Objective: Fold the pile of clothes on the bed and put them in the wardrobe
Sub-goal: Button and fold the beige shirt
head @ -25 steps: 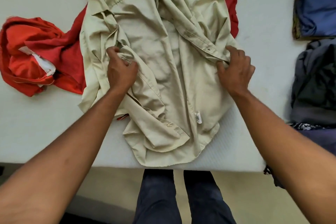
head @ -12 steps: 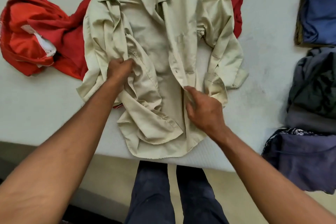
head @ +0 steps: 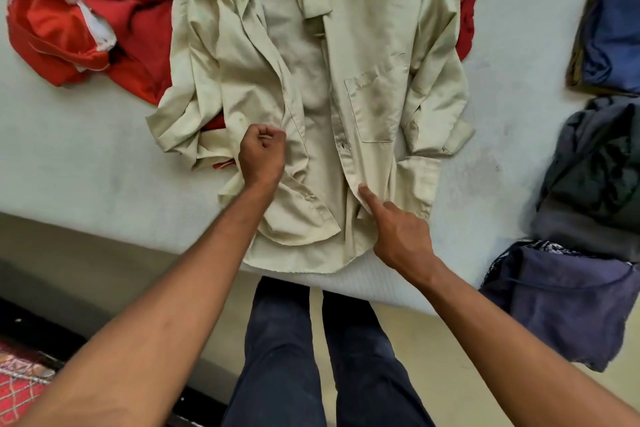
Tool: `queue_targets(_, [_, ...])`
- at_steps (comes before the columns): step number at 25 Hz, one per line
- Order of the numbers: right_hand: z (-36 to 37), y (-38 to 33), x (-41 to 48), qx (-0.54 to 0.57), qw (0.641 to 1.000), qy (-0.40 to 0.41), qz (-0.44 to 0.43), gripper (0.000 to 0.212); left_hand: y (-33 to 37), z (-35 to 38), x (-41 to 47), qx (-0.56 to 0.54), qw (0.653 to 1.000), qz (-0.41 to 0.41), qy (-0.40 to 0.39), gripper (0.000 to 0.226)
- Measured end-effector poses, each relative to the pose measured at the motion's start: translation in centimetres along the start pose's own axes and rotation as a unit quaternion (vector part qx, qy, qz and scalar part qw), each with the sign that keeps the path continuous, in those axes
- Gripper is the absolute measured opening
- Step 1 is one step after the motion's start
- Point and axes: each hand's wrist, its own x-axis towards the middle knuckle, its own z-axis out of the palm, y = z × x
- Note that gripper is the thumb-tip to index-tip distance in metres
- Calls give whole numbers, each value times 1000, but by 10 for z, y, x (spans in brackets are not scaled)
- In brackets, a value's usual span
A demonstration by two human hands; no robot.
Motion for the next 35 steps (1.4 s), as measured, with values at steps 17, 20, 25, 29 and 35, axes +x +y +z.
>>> queue_targets(17, [63, 16, -27, 163, 964, 194, -80, 35, -131, 20, -109, 403, 879, 227, -118, 22])
queue_targets(20, [40, -7, -24, 193, 946, 231, -119, 23, -133, 5, -111, 446, 840, 217, -219, 20])
queue_targets(25, [70, -45, -23, 138, 983, 37, -112, 55, -161, -27, -125, 452, 846, 210, -193, 26])
queue_targets(29, [90, -27, -29, 187, 978, 52, -76, 55, -167, -27, -127, 443, 849, 209, -199, 24])
queue_targets(35, [92, 34, -47, 62, 992, 85, -70, 76, -146, -6, -139, 376, 887, 219, -151, 25])
